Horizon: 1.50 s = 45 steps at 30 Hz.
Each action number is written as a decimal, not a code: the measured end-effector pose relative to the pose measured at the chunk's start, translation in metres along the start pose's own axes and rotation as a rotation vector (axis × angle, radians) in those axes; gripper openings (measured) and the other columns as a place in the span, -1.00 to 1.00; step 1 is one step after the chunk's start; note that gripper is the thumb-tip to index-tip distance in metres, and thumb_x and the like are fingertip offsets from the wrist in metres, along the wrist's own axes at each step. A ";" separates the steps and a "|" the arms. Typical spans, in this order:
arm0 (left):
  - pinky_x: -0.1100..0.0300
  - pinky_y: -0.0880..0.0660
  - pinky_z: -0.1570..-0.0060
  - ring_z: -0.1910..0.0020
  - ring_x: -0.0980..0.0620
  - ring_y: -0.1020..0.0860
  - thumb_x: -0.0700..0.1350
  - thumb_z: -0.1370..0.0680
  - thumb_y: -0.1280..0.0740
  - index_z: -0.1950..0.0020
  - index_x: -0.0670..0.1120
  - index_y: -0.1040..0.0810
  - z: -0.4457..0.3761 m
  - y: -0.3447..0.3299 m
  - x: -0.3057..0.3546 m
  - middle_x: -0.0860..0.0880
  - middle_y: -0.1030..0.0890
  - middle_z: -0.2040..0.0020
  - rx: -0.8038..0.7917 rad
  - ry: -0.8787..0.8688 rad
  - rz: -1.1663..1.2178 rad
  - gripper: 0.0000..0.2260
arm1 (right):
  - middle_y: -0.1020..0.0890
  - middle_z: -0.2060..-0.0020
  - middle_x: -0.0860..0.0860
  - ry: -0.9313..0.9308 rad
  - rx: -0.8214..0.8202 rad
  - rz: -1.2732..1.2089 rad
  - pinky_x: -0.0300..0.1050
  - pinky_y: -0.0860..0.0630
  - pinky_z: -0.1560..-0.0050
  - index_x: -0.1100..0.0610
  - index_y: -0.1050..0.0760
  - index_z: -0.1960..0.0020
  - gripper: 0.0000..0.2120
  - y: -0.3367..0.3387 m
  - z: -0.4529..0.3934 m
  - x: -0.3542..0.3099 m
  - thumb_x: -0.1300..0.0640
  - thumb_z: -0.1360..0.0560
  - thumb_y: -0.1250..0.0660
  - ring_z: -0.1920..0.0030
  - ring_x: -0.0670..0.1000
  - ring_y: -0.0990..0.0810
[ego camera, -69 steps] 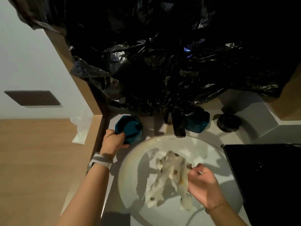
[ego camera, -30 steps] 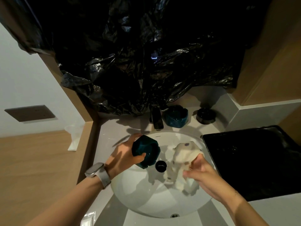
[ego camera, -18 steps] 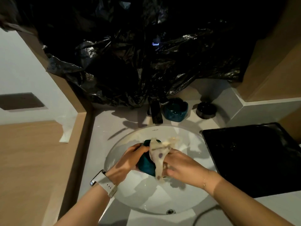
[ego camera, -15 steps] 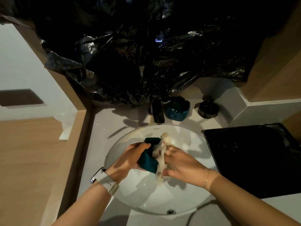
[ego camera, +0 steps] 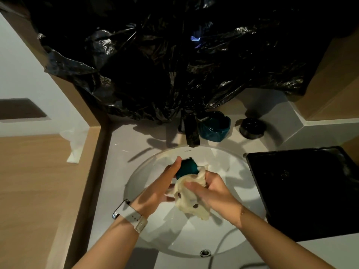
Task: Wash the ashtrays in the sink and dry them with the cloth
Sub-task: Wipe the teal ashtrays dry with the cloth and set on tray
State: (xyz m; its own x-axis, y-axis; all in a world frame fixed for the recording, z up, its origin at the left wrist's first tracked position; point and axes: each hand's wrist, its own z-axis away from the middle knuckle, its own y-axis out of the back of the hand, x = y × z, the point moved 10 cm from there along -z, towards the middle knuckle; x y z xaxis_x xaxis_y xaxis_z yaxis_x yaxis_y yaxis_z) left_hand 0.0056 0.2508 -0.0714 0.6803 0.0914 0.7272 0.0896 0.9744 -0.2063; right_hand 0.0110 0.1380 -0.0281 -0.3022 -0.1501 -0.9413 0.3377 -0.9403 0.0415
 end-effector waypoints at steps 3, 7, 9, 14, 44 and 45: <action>-0.16 -0.32 -0.42 -0.23 -0.19 -0.53 0.29 -0.55 -0.24 -0.21 -0.17 -0.61 0.007 -0.029 -0.009 -0.21 -0.61 -0.15 -0.201 0.066 0.376 -0.44 | -0.69 0.20 0.12 0.034 -0.026 -0.079 -0.13 -0.59 0.08 0.16 -0.61 0.12 -0.91 -0.011 0.004 -0.011 0.24 -0.54 -0.34 0.17 0.04 -0.67; -0.03 -0.51 -0.11 0.12 -0.14 -0.60 0.13 -0.46 -0.36 0.02 -0.22 -0.60 0.008 -0.032 0.000 -0.21 -0.60 0.15 -0.166 0.027 0.505 -0.60 | -0.68 0.16 0.00 0.034 -0.128 0.045 -0.20 -0.55 0.03 0.03 -0.62 0.06 -0.91 -0.026 0.009 -0.007 0.15 -0.55 -0.34 0.09 -0.07 -0.67; 0.13 -0.54 0.12 0.23 -0.04 -0.61 0.01 -0.55 -0.30 0.04 -0.18 -0.58 0.013 -0.034 0.005 -0.14 -0.58 0.21 -0.177 0.003 0.412 -0.75 | -0.68 0.12 -0.10 0.124 -0.232 0.342 -0.35 -0.50 0.01 -0.05 -0.61 0.01 -0.92 -0.032 0.015 -0.014 0.05 -0.54 -0.34 0.03 -0.18 -0.63; 0.51 -0.45 0.21 0.22 0.43 -0.57 -0.39 -0.58 -0.28 -0.19 0.01 -0.42 0.000 -0.027 0.006 0.19 -0.55 0.04 -0.193 0.048 0.553 -0.67 | -0.63 0.05 -0.16 0.204 -0.359 0.757 -0.31 -0.45 -0.09 0.06 -0.64 0.00 -0.72 -0.025 0.012 -0.017 -0.13 -0.52 -0.32 -0.05 -0.20 -0.55; 0.14 -0.55 0.16 0.23 -0.04 -0.61 0.13 -0.52 -0.27 0.09 -0.18 -0.57 0.009 -0.039 0.016 -0.17 -0.61 0.23 -0.012 -0.194 0.318 -0.64 | -0.63 0.29 0.19 -0.001 -0.071 -0.050 -0.02 -0.56 0.15 0.27 -0.58 0.15 -0.83 -0.012 0.005 -0.001 0.19 -0.37 -0.29 0.21 0.09 -0.63; 0.10 -0.54 0.11 0.16 -0.08 -0.60 0.14 -0.53 -0.26 -0.01 -0.23 -0.55 0.009 -0.039 0.013 -0.21 -0.60 0.16 0.013 -0.201 0.290 -0.59 | -0.60 0.31 0.22 -0.019 -0.025 -0.095 -0.02 -0.53 0.19 0.28 -0.57 0.18 -0.83 -0.009 0.004 0.000 0.20 -0.39 -0.25 0.24 0.12 -0.59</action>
State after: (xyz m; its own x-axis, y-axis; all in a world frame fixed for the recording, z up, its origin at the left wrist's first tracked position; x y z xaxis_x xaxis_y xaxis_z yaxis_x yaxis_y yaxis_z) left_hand 0.0047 0.2157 -0.0480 0.5193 0.4020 0.7541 -0.0965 0.9044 -0.4157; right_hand 0.0046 0.1451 -0.0271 -0.3511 -0.0666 -0.9340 0.3287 -0.9428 -0.0564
